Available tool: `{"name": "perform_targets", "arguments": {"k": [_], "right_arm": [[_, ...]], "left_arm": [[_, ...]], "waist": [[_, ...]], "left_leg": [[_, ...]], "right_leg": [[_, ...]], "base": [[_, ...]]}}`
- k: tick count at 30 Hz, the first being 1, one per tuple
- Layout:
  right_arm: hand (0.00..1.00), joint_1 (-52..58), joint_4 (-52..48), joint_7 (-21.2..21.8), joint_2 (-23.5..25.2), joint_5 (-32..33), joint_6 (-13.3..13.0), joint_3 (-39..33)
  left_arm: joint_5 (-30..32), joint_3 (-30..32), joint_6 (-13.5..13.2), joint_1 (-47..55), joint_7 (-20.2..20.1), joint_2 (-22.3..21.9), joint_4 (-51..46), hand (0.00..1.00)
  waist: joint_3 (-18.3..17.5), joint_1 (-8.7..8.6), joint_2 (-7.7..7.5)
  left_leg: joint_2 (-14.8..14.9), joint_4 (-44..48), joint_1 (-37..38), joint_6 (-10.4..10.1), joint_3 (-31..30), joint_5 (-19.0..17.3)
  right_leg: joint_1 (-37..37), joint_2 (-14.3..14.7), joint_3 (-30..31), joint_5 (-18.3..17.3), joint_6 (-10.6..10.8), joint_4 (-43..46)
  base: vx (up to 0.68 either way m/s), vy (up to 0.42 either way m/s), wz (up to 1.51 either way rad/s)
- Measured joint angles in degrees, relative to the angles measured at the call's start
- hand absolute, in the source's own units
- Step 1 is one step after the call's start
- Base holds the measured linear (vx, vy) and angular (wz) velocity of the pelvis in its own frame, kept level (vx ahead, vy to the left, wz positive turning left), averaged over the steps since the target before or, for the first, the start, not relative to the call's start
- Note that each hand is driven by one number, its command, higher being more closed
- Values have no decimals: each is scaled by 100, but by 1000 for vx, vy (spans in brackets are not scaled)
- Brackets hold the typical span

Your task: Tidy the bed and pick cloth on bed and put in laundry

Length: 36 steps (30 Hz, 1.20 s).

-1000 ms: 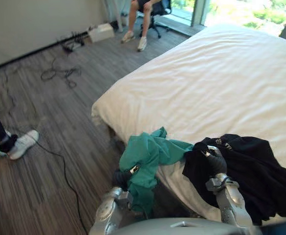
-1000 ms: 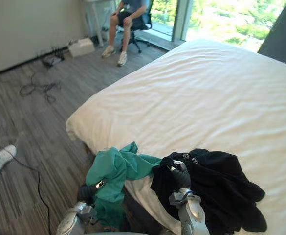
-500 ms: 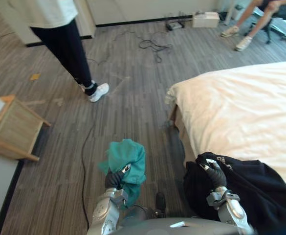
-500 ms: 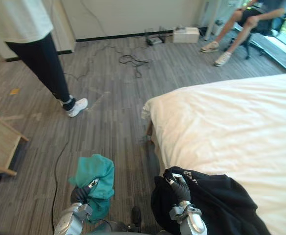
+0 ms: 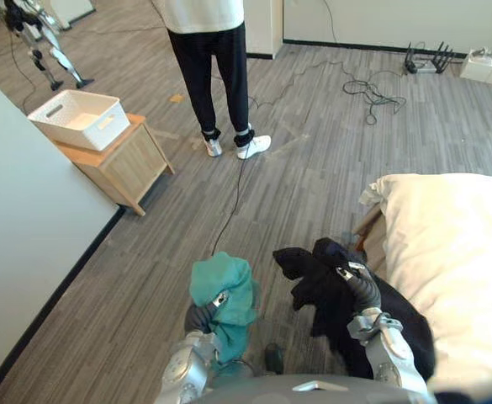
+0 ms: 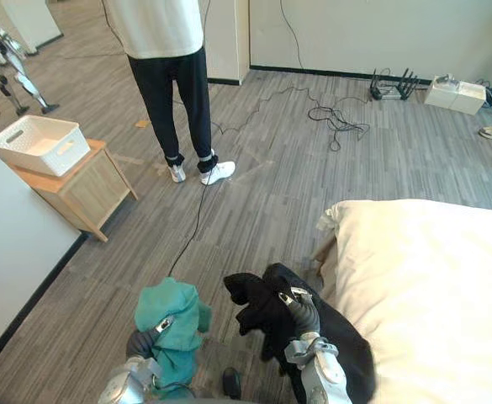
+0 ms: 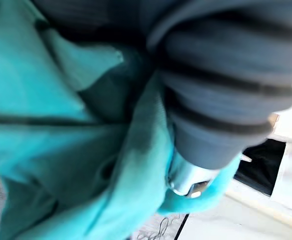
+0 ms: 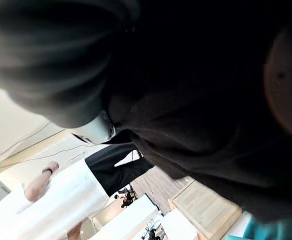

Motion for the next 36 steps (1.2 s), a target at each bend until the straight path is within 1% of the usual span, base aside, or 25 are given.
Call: {"name": "perform_targets", "arguments": {"k": [1,2,3,4,5,6,8,9,10,11,13,14,15,17,18,19,20,25,26,29,30,33,34,35,36], "right_arm": [[100,84,150,-43,16,30,22,-116],[100,90,218,-59,21,33,23,-145],[100,110,297,-96,45,34,23,-161],[100,173,338,-106,66,32,21,-190],[100,206,344,-106,90,31,20,-193],[100,223,378,-107,154,32,11,-182],[100,231,403,-103,186,31,0,-102],[100,211,414,-103,211,32,-35,-74],[100,172,410,-103,227,33,-53,-65],[100,153,435,-106,178,43,-86,-78],[100,154,429,-105,116,150,-170,-74],[100,80,439,-109,86,152,-173,-75],[100,78,436,-143,67,155,-172,-82],[100,91,438,-231,56,155,-167,-74],[100,87,437,-261,58,154,-165,-73],[100,85,437,-284,62,154,-165,-73],[100,65,543,-241,149,149,-161,100],[100,13,543,-241,145,152,-162,166],[100,76,541,-255,117,157,-164,227],[100,268,521,-370,-73,271,-163,550],[100,316,511,-404,-94,280,-163,602],[100,600,479,-585,-142,476,-158,963],[100,758,437,-667,-236,502,-156,1169],[100,786,406,-717,-316,561,-151,1373],[100,805,406,-740,-348,602,-145,1456]], "left_arm": [[-1,-23,-1,14,-25,8,7,100],[-1,-23,-5,12,-29,18,6,100],[0,-22,-5,4,-58,66,8,100],[-1,-24,-12,-6,-117,68,52,100],[-2,-19,-14,-11,-129,52,101,100],[-3,-20,-17,-12,-131,68,183,100],[-2,-29,-26,-24,-135,106,283,100],[-2,-35,-32,-52,-135,133,320,100],[-2,-41,-41,-56,-136,186,332,100],[-2,-106,-40,-135,-133,244,404,100],[-2,-198,-120,-140,-134,235,394,100],[-5,-231,-132,-149,-126,193,400,100],[-6,-310,-131,-162,-123,192,391,100],[-8,-379,-131,-174,-116,190,389,100],[-11,-404,-130,-206,-116,189,389,100],[-11,-405,-131,-232,-117,188,389,100],[-11,-587,-87,-213,-133,346,390,100],[-11,-644,-87,-140,-130,348,390,100],[-12,-730,-90,-92,-111,340,386,100],[-11,-1187,-98,50,69,365,325,100],[-12,-1290,-98,67,124,372,325,100],[-9,-1743,-100,289,370,430,312,100],[-7,-1935,-102,405,485,496,277,100],[-8,-2060,-107,505,578,531,207,100],[-14,-2131,-109,549,655,536,161,100]], "waist": [[-28,-19,-6],[-40,-19,-11],[-45,-34,-7],[-24,-53,-41],[-30,-40,-50],[-18,-40,-27],[-4,-41,-36],[26,-40,-110],[33,-48,-222],[58,-96,-220],[91,-33,-169],[161,-50,-94],[206,-82,-53],[188,-88,8],[184,-88,16],[192,-85,1],[65,-239,-268],[70,-239,-229],[52,-237,-196],[74,-272,-63],[88,-272,-45],[102,-271,-34],[103,-257,-44],[102,-209,-48],[109,-213,-44]], "left_leg": [[-29,-137,116,140,-144,254],[-30,-251,227,148,-202,333],[1,-382,340,171,-365,409],[91,-381,395,168,-524,424],[150,-381,410,156,-567,432],[271,-380,425,111,-654,463],[374,-380,422,28,-711,507],[348,-382,405,-48,-790,535],[302,-384,402,-84,-817,559],[313,-416,402,-157,-932,594],[377,-421,398,-243,-927,626],[421,-424,396,-316,-931,644],[472,-424,393,-361,-939,672],[523,-425,405,-402,-950,684],[558,-425,401,-426,-951,686],[586,-425,391,-441,-949,686],[455,-410,505,-458,-943,585],[534,-424,607,-484,-916,601],[546,-426,616,-496,-909,606],[567,-429,622,-524,-916,588],[572,-429,625,-530,-919,584],[586,-429,643,-584,-900,542],[586,-423,648,-618,-818,464],[584,-389,588,-588,-718,411],[594,-360,567,-593,-680,389]], "right_leg": [[80,10,-171,15,26,94],[83,24,-206,42,61,176],[43,32,-199,75,85,469],[-42,37,-198,-73,16,657],[-48,47,-197,-151,-25,586],[-93,28,-193,-151,-19,426],[-309,-64,-148,36,-99,182],[-544,-159,93,420,-210,144],[-664,-192,285,583,-185,202],[-679,-172,487,511,-109,307],[-610,-95,566,469,-65,103],[-568,-33,560,446,-53,-5],[-559,6,531,435,-74,-17],[-524,68,524,424,-91,-49],[-510,113,525,431,-103,-96],[-505,150,537,445,-123,-138],[-216,251,1362,555,-83,-518],[-137,294,1379,590,-114,-491],[-138,302,1368,592,-119,-477],[-138,306,1365,593,-120,-410],[-137,309,1361,593,-120,-400],[-151,308,1322,583,-126,-416],[-164,295,1326,540,-150,-449],[-235,281,1329,459,-166,-496],[-250,280,1327,449,-156,-487]], "base": [[123,-74,59],[169,-66,61],[165,-52,56],[157,-61,55],[140,-65,52],[139,-51,33],[96,-45,26],[15,-57,21],[-8,-105,44],[-41,-131,35],[-68,-130,7],[-105,-118,-2],[-103,-117,1],[-51,-98,1],[-13,-104,-2],[-1,-65,-3],[21,-54,-3],[7,-45,-2],[-29,-36,-3],[-23,-2,1],[-70,7,2],[-87,10,-9],[-127,16,-37],[-121,16,-36],[-98,11,-12]]}}
